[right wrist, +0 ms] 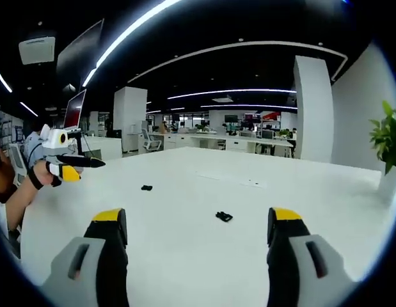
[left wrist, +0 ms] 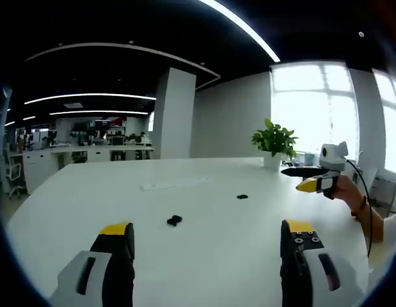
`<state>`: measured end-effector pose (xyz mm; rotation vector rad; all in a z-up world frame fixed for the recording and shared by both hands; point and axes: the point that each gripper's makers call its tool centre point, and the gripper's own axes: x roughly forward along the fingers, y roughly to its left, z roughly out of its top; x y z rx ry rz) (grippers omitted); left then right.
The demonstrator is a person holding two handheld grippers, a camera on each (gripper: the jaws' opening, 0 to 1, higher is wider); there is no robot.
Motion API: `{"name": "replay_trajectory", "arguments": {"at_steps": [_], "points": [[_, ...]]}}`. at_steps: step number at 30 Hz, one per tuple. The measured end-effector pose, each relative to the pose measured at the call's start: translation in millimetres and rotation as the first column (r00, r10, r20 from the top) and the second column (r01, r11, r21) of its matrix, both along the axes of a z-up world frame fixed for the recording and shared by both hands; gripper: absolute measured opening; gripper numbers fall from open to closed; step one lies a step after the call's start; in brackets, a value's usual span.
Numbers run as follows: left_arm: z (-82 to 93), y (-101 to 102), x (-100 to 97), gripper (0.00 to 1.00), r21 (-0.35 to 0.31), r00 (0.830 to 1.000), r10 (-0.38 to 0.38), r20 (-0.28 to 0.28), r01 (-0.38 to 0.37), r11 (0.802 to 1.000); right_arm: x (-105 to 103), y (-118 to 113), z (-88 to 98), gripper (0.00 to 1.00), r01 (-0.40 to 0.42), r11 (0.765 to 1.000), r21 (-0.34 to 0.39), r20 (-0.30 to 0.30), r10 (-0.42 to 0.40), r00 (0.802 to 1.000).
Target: Snap the two parts of the plastic buckle together until the buckle closes and remains connected.
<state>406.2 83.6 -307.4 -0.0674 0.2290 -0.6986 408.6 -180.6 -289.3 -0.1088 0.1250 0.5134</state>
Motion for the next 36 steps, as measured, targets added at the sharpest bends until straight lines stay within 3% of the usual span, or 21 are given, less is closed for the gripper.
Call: {"name": "replay_trajectory", "arguments": {"at_steps": [24, 36], "points": [[1.3, 4, 4.0, 0.94, 0.007, 1.000, 0.008, 0.006, -0.008, 1.000, -11, 12, -4.3, 0.90, -0.015, 1.000, -0.010, -0.001, 0.015, 1.000], [-2.0, -4, 2.3, 0.93, 0.029, 1.000, -0.008, 0.023, 0.007, 1.000, -14, 17, -2.4, 0.90, -0.029, 1.000, -0.007, 0.010, 0.029, 1.000]]}}
